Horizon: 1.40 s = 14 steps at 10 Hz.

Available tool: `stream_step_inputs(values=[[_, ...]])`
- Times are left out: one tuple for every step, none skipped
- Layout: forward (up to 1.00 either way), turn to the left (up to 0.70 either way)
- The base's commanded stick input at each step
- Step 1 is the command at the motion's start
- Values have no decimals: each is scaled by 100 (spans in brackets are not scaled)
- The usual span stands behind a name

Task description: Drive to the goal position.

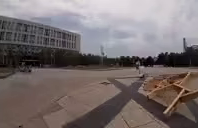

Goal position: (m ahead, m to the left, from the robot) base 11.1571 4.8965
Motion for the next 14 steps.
stream_step_inputs(values=[[70,0],[70,-16],[70,-32],[70,-24],[70,-8],[70,-1],[70,0],[70,0],[70,0],[70,0],[70,-14],[70,-24],[70,-10],[70,0]])
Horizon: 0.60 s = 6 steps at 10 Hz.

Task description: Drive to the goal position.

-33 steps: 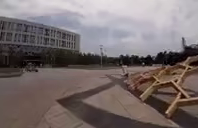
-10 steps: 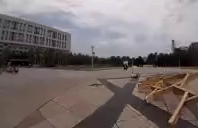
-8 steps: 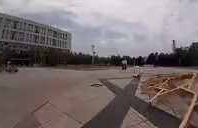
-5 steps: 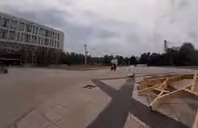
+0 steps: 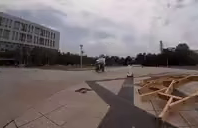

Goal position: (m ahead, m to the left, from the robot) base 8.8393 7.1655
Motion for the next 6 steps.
stream_step_inputs(values=[[70,0],[70,0],[70,0],[70,0],[70,-1],[70,-2]])
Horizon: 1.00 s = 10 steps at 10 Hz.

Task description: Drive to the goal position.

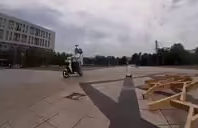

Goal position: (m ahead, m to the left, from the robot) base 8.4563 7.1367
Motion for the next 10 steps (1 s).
stream_step_inputs(values=[[70,-24],[70,-28],[70,-15],[70,-1],[70,0],[70,0],[70,0],[70,0],[70,0],[70,0]])
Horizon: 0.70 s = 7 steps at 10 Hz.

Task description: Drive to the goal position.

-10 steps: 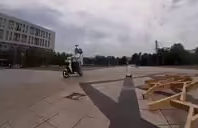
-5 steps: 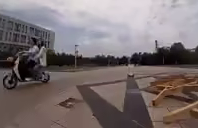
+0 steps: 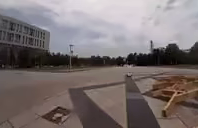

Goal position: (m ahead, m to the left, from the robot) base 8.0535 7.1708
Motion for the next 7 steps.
stream_step_inputs(values=[[70,0],[70,5],[70,6],[70,6],[70,6],[70,12],[70,23]])
